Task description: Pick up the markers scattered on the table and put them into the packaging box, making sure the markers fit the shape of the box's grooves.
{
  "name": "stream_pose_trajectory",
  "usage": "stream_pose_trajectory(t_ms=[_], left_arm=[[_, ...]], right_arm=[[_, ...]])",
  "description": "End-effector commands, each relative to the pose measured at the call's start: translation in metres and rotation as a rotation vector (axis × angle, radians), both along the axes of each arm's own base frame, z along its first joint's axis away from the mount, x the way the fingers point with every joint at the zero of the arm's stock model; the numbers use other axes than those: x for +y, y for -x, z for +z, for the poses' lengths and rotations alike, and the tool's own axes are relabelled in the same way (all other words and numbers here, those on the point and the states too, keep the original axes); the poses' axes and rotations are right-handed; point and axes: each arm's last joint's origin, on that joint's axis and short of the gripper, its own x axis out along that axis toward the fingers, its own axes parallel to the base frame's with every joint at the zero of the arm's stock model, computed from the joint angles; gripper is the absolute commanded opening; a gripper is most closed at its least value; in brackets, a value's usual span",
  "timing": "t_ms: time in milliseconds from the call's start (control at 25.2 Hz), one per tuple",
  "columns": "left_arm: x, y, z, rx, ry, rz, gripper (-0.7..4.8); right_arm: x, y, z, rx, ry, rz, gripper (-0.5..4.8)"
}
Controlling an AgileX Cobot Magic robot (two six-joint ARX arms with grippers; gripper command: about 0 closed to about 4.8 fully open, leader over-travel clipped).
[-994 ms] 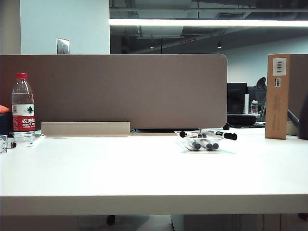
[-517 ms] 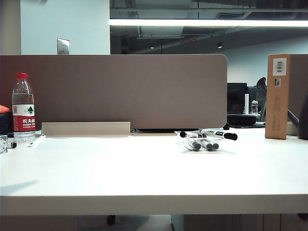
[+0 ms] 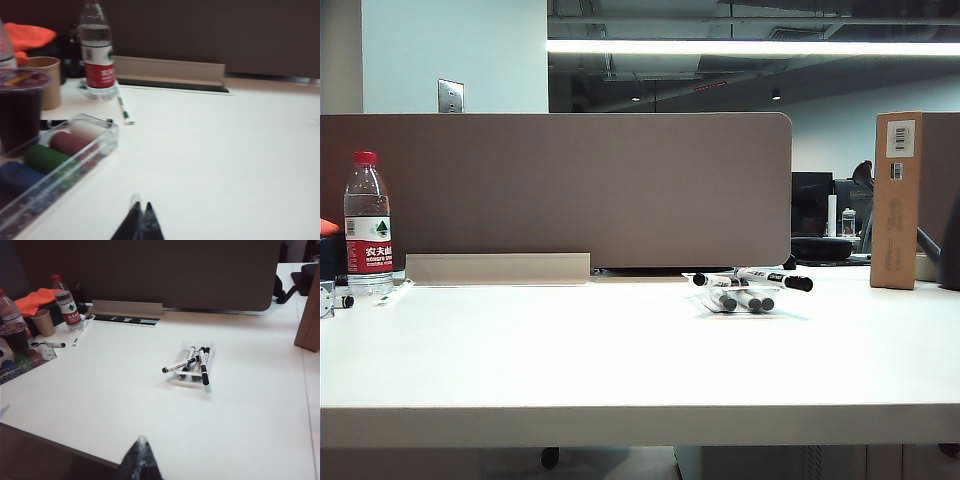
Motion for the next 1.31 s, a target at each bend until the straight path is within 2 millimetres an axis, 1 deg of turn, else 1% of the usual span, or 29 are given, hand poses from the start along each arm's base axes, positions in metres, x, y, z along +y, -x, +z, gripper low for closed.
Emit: stream_pose_trajectory(t_ms=[40,477,755,954,1312], left_arm=[[0.0031,0.0014,0.0008,0.002,-0.006,0.029,-0.05],[0.0029,0.0017,-0.0059,0.071,-0.006,0.009,-0.05],[0.0029,0.0017,-0.0053,0.067,-0.083,0.005,-0.05],[0.0030,0.0016,-0.0039,0.052,-0.042,0.008,-0.05],[0.0030,0.0016,-0.0045,0.058,-0.041,0.008,-0.05]], right_arm=[[-0.0002,0.0007,0.0016,-0.016,-0.003,0.001,0.00],[-0.0002,0.0009,0.0015,-0.017,-0.003,0.001,0.00],[-0.0002,0.0009,0.0015,-0.017,-0.003,0.001,0.00],[-0.0002,0.0009,0.0015,-0.017,-0.003,0.001,0.00],[-0.0002,0.0009,0.0015,-0.017,-0.003,0.001,-0.01]])
